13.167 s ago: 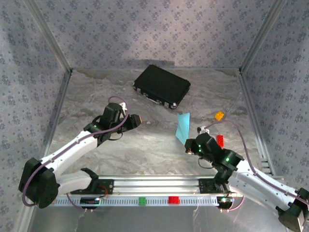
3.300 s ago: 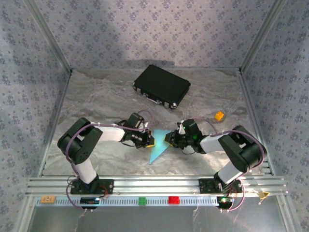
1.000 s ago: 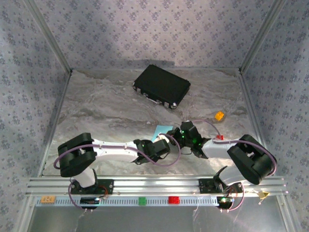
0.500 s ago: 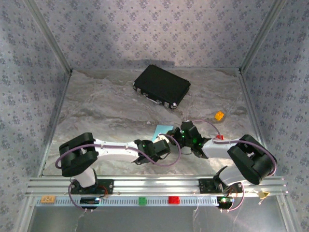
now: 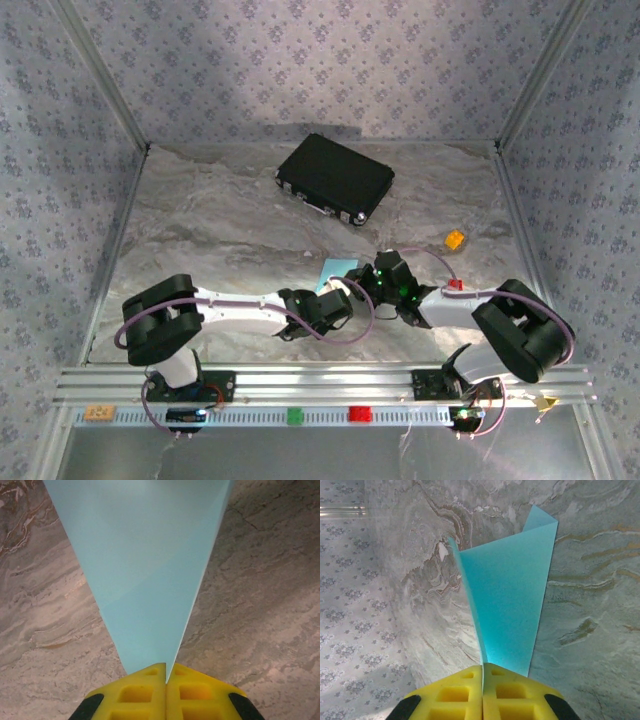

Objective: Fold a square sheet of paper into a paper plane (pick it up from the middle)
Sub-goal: Fold the wing for the fifth time at the center of the table.

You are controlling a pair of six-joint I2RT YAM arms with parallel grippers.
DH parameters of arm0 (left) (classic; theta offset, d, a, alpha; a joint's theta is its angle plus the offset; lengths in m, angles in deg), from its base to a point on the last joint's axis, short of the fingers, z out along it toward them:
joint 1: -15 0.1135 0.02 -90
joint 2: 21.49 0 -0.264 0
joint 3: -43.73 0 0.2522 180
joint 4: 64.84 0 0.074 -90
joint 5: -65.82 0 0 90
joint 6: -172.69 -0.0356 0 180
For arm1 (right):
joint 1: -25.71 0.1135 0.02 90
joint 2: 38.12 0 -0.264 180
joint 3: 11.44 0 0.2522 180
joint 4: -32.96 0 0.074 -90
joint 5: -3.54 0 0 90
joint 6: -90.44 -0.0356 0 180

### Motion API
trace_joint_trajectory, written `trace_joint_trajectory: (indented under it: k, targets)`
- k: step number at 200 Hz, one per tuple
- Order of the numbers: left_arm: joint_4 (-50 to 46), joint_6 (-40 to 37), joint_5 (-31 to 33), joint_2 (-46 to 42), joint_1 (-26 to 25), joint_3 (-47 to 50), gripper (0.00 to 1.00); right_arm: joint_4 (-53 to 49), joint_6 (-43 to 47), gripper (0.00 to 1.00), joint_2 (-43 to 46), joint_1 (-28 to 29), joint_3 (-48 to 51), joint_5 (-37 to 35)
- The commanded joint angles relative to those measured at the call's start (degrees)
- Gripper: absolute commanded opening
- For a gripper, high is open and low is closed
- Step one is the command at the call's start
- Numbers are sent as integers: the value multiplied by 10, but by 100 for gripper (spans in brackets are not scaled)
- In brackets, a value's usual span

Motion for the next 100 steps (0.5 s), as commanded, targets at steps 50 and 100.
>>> trace_joint_trajectory:
  k: [50, 100]
  targets:
    - [55, 37, -95, -35, 37, 46, 3, -205, 50, 31, 151, -18, 27, -65]
    - [91, 52, -164, -48, 69, 69, 3, -306, 58, 38, 320, -34, 67, -108]
